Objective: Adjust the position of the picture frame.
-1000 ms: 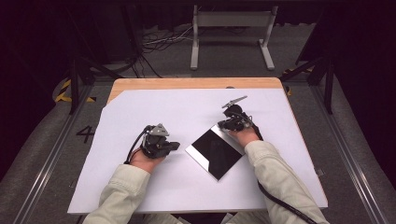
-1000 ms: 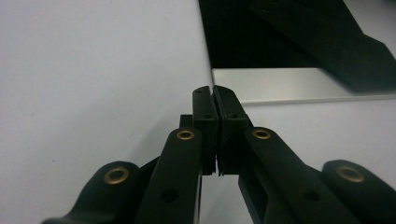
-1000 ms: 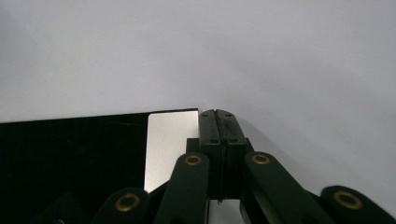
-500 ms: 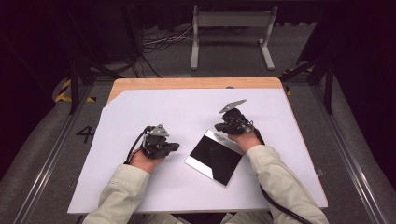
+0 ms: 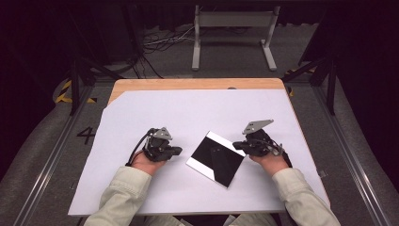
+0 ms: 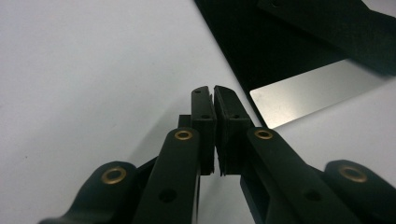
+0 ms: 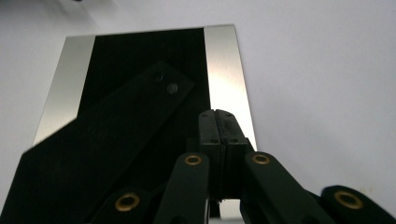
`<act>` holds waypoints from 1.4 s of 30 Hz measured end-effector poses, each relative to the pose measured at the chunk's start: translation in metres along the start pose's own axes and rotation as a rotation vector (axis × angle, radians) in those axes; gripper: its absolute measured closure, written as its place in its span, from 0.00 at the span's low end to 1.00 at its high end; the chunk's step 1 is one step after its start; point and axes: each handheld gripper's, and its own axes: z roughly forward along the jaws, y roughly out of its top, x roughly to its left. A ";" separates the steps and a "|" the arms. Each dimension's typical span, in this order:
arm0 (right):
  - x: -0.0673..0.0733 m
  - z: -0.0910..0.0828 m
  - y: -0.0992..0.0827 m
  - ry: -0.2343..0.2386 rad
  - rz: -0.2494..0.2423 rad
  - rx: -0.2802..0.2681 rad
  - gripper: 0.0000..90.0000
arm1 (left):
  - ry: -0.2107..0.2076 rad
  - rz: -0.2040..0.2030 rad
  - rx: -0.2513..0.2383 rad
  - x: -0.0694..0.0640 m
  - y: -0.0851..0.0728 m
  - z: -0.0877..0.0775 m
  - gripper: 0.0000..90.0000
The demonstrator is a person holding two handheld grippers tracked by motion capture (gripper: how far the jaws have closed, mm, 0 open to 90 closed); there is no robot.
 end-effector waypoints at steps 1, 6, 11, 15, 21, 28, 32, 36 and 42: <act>0.001 -0.001 -0.003 -0.004 0.003 0.004 1.00 | 0.000 0.000 0.001 0.000 0.000 0.000 0.98; 0.004 -0.006 -0.019 -0.019 0.017 0.009 1.00 | -0.009 -0.005 0.005 0.001 0.000 -0.001 0.99; 0.007 -0.004 -0.031 -0.046 0.002 0.048 1.00 | -0.007 -0.008 0.005 0.001 -0.001 -0.002 0.99; 0.006 -0.004 -0.036 -0.065 0.014 0.058 1.00 | -0.005 -0.007 0.009 0.001 -0.001 -0.001 0.99; 0.005 -0.004 -0.038 -0.063 0.008 0.058 1.00 | -0.006 -0.009 0.016 0.001 -0.001 0.000 0.99; -0.002 0.006 -0.028 -0.116 -0.003 0.055 1.00 | -0.014 -0.005 0.027 0.000 -0.002 0.000 0.99; -0.008 0.017 -0.015 -0.135 0.001 0.062 1.00 | -0.026 -0.015 0.038 0.000 -0.003 0.001 1.00; -0.014 0.029 -0.002 -0.149 -0.006 0.072 1.00 | -0.031 -0.017 0.046 0.001 -0.004 0.001 1.00; -0.023 0.046 0.017 -0.161 -0.004 0.074 1.00 | -0.042 -0.010 0.067 0.000 -0.010 -0.001 1.00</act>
